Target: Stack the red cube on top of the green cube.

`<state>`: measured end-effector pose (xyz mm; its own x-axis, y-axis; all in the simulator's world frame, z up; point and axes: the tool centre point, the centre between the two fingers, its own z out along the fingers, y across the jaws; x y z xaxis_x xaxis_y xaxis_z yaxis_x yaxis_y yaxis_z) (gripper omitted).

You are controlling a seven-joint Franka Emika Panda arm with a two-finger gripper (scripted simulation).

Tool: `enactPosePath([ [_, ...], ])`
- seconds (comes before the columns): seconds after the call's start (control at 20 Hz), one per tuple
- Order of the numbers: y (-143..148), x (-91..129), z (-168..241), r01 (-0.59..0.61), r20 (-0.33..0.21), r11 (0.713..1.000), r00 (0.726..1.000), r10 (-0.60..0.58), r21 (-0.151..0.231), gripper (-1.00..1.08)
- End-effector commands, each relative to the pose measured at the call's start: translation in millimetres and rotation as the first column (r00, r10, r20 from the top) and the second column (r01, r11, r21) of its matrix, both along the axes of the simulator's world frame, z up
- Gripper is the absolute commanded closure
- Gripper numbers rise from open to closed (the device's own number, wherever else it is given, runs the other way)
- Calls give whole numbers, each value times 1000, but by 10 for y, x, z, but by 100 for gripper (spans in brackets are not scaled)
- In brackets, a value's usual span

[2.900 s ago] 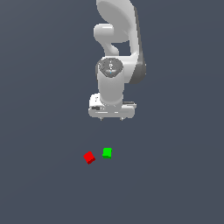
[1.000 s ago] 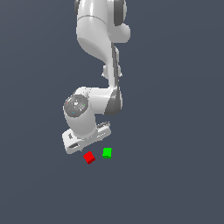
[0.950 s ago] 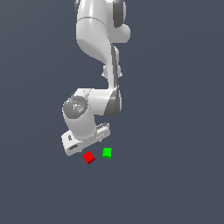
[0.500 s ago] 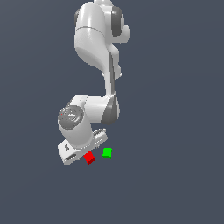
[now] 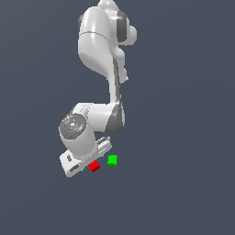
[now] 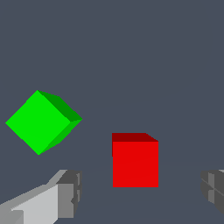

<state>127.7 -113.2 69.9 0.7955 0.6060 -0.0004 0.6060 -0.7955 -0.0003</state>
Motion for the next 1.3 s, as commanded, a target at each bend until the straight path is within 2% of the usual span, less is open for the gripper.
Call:
enactPosePath([
  [0.0,0,1,-3,0,0,1000,1000,0,0,-92],
  [0.6,2,-5,-477,-2,0,1000,1000,2,0,-92],
  [0.9,0,10,-499,-2,0,1000,1000,2,0,-92],
  [0.95,0,10,-499,-2,0,1000,1000,2,0,108],
  [1.25,0,10,-499,-2,0,1000,1000,2,0,108],
])
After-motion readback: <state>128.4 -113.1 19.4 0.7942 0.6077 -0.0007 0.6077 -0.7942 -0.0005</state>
